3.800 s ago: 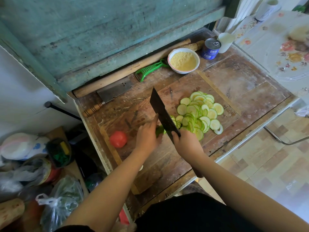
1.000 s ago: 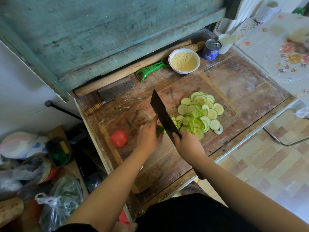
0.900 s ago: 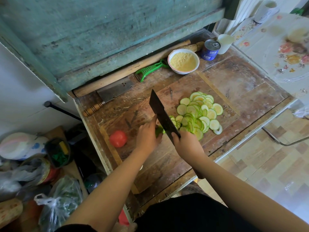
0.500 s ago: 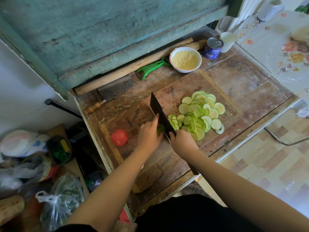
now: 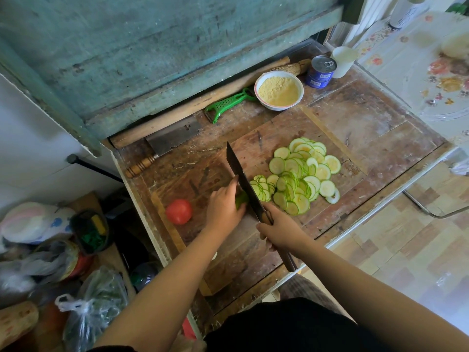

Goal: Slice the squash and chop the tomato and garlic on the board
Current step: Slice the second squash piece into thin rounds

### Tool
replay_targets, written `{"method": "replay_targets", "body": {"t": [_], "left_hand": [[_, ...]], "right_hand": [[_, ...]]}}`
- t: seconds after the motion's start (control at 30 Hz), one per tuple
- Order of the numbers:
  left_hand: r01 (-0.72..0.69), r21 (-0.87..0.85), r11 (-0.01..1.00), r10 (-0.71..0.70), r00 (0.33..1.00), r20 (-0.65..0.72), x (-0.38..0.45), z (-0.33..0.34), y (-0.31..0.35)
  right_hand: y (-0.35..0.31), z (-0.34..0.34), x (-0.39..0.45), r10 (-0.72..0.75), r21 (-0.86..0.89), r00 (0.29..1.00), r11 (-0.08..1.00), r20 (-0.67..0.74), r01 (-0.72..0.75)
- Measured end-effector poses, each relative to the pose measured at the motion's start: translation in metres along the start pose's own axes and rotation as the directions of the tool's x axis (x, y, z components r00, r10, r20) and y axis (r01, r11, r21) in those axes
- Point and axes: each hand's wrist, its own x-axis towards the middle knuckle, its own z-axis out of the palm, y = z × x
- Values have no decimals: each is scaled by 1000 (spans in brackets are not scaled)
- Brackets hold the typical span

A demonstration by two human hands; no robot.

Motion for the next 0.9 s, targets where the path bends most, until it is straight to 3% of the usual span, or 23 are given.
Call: {"method": "replay_targets", "body": {"t": [0.13, 0.5, 0.67, 0.9], "left_hand": [[-17, 3, 1000, 17, 1000, -4, 0, 0, 2], [7, 8, 1000, -8, 998, 56, 15, 8, 18], [-17, -57, 998, 17, 1000, 1, 13, 7, 17], [-67, -51, 996, 63, 996, -64, -4, 10, 8]], "right_hand": [[0, 3, 8, -72, -123, 986, 991, -152, 53], [11, -46, 10, -102, -187, 971, 981, -217, 61], [11, -47, 6, -101, -132, 981, 988, -164, 80], [8, -38, -11, -69, 77, 982, 993, -176, 84]]}}
